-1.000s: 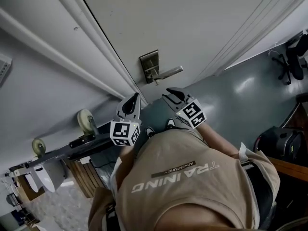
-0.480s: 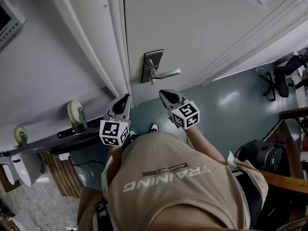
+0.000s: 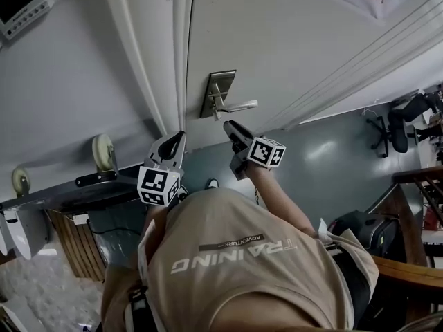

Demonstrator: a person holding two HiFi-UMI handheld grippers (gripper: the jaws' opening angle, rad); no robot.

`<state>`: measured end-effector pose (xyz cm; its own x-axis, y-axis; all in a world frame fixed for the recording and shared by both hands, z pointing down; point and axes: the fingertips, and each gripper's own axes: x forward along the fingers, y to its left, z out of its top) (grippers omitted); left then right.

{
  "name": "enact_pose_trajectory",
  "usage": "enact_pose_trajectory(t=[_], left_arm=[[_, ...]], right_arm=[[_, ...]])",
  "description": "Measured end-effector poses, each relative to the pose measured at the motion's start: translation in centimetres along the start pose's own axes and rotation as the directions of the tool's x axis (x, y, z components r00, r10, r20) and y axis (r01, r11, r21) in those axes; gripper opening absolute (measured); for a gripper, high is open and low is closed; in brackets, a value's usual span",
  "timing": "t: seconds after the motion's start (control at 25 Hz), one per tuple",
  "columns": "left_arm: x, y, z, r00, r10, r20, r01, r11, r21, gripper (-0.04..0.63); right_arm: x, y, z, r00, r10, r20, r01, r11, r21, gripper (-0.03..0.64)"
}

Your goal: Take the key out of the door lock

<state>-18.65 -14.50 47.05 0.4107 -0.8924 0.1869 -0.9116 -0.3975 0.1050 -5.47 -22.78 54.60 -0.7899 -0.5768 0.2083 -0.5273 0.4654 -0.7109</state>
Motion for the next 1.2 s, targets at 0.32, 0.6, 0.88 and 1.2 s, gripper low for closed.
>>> enact_pose_trajectory(t=[0.32,0.6,0.88,1.2], left_arm=[[-0.2,-0.1,0.4,1.0,0.004,0.006,-0.004,1.0,0.017,0.009],[-0.4,-0.1,0.5,1.0,0.015,0.009,-0.015,1.0,0.014,0.009],[-0.8,0.1,-0.1,1.0,0.021,-0.004,-0.021,1.0,-0.002,0.009],[-1.1,-0.1,-1.4,0.999,0.022,-0.028,-0.023,0.999,-0.039,0.009]], right_arm=[[1.4,-2.4,-1.4,0.994,0.049,0.093,-0.092,0.832,0.546,0.121],[3.0,-3.6,-2.1,0.993,0.036,0.115,-0.103,0.753,0.65,0.121],[4.5,-3.4,-2.3,0.994,0.038,0.104,-0.098,0.737,0.669,0.121],[6.1,-3.5,-1.8,0.989,0.048,0.143,-0.133,0.724,0.677,0.089]])
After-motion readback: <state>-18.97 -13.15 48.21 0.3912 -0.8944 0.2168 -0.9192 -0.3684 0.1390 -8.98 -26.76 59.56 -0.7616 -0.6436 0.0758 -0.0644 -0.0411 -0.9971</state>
